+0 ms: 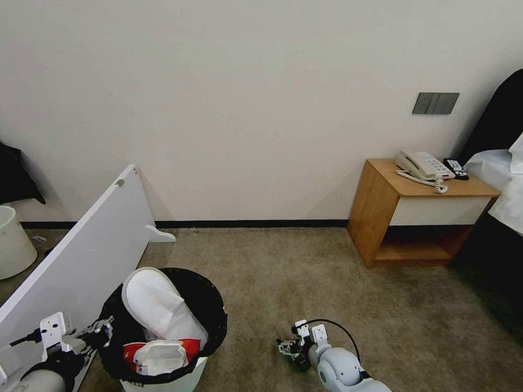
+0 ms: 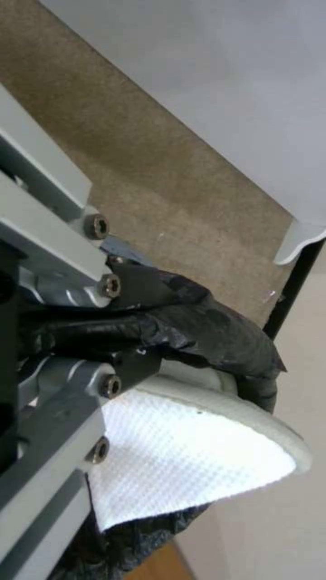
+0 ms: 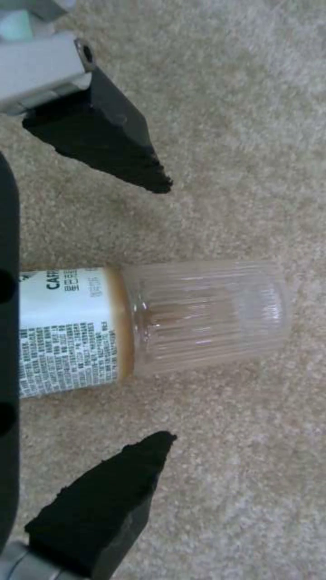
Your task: Pick up the trash bin, then pick up the garbage from the floor and place it into the trash bin.
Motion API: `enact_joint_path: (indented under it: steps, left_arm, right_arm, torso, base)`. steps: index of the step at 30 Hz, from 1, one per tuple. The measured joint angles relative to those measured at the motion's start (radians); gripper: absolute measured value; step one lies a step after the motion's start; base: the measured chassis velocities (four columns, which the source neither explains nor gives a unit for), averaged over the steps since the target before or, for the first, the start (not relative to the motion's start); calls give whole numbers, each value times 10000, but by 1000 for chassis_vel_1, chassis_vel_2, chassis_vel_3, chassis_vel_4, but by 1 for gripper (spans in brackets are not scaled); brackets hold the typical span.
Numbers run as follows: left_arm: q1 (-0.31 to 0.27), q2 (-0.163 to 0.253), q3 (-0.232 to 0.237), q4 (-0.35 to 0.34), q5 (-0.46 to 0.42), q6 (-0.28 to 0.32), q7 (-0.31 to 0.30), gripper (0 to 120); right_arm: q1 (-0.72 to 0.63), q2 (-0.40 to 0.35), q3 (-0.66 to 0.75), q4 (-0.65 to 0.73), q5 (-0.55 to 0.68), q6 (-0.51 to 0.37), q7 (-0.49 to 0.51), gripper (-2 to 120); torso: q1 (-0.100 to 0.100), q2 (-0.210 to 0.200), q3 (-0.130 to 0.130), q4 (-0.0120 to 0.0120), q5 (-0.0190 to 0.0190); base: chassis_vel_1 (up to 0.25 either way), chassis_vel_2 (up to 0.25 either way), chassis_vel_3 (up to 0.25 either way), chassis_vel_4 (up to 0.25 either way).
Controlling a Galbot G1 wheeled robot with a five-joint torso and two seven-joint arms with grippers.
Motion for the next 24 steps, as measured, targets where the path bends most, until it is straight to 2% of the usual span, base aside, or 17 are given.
enact_joint_path:
  steps: [12,15,17,18,19,20,24]
  left_arm:
    - [6,-11,-2,0,0,0,0,5]
    - [1,-12,0,0,0,0,-2,5]
    - [3,-12,0,0,0,0,-3,5]
    - [2,-12,1,0,0,0,-4,5]
    - [2,-8,1,0,0,0,-4,5]
    - [2,-8,1,0,0,0,-4,5]
    - [15,4,-15,0,-8,0,-6,5]
  right_arm:
    - [200,101,3,-498,-172,43,-224,99]
    - [279,162,42,-745,-269,60,-296,85]
    - [298,173,51,-809,-305,68,-316,82]
    - [306,178,57,-838,-322,72,-326,78]
    - [337,195,81,-929,-367,88,-378,70]
    - [337,195,81,-929,-367,88,-378,70]
    - [395,252,139,-1133,-488,110,-481,53]
  torso:
    - [0,1,0,-1,0]
    - [0,1,0,-1,0]
    - [0,0,0,0,0]
    - [0,0,0,0,0]
    - [0,0,0,0,0]
    - [0,0,0,0,0]
    - [0,0,0,0,0]
  base:
    - [0,0,0,0]
    - [0,0,0,0]
    - [0,0,0,0]
    - [0,0,0,0]
    - [0,0,0,0]
    - [0,0,0,0]
    - [0,0,0,0]
